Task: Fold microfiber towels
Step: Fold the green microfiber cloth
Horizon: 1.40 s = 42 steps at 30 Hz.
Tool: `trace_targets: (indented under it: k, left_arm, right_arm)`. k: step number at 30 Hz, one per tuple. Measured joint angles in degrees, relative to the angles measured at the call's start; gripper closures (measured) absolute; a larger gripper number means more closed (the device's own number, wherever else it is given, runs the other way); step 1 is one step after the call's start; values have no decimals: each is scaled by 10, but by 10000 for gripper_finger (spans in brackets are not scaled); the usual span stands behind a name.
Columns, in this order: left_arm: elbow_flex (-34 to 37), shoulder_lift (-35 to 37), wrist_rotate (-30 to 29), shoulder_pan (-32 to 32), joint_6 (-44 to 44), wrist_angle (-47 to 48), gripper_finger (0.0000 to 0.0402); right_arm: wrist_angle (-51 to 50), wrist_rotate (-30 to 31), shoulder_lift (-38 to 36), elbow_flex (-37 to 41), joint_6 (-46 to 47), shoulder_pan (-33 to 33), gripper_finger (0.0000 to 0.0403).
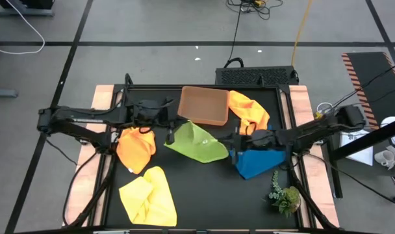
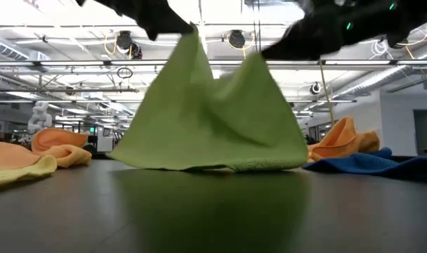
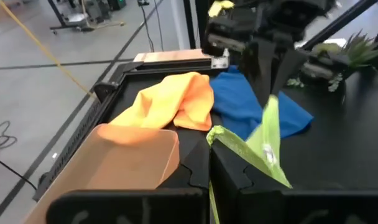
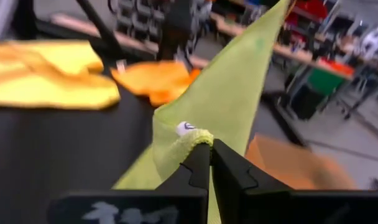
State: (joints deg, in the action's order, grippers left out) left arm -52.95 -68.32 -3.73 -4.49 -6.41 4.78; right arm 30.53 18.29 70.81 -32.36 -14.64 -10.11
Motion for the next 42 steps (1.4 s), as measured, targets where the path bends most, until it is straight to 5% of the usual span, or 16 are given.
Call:
trace_targets:
  k: [10,23,32,42]
  left_arm:
    - [0,69,-105,158,40,13,398]
    - [-1,76,-234,351,107,-39,397]
    - [71,75,-305,306,250,56,398]
    - [217,76,-199,167,297,-52,399]
  right_arm:
    - [40,1,-94,0,-30,-91,402]
    - [88,18,-102,-50,-53,-214,403]
    - [-49,133,-86,-32,83,-166,403]
    - [-77,128,-81,69,197,-51,403]
